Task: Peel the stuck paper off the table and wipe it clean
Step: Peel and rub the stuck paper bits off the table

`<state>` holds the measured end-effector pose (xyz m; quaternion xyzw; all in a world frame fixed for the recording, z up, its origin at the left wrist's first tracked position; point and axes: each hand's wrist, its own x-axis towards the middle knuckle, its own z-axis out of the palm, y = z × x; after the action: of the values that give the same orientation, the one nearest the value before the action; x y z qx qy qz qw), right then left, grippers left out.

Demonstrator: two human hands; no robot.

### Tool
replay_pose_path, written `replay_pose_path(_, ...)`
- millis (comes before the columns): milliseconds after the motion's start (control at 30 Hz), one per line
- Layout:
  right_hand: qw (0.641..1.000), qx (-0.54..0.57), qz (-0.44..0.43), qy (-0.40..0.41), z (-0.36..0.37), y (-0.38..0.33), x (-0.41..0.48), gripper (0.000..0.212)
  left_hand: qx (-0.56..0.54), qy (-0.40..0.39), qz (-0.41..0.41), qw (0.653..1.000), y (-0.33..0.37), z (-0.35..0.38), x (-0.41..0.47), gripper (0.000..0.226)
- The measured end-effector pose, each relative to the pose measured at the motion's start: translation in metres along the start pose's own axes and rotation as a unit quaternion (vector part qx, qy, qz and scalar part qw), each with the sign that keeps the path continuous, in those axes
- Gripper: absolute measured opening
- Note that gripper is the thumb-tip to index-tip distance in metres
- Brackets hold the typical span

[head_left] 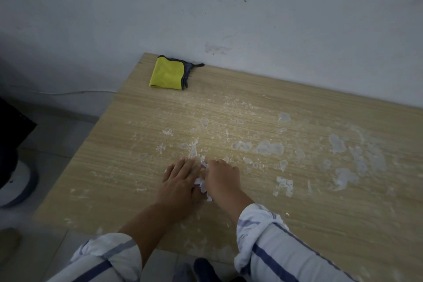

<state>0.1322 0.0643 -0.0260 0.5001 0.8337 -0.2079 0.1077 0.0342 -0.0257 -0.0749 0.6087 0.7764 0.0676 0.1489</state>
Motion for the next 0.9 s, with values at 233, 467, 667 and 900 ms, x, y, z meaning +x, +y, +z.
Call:
replay_pose_path(233, 0.991, 0.127, -0.023, 0.046, 0.005, 0.018, -0.012, 0.015, 0.01, -0.01, -0.006, 1.0, 0.003, 0.0, 0.001, 0.083)
replay_pose_path(467, 0.967, 0.198, -0.025, 0.157, 0.013, 0.048, -0.023, 0.017, -0.019, -0.007, -0.042, 0.999, 0.021, -0.012, 0.002, 0.074)
replay_pose_path(667, 0.987, 0.099, 0.003, 0.129, 0.022, 0.094, -0.04, 0.057, 0.04, 0.056, 0.061, 0.996, 0.068, -0.011, 0.008, 0.066)
replay_pose_path(900, 0.988, 0.074, -0.009, 0.136, 0.027, 0.146, -0.061, 0.062, 0.1, -0.022, 0.161, 0.982, 0.122, 0.022, 0.012, 0.053)
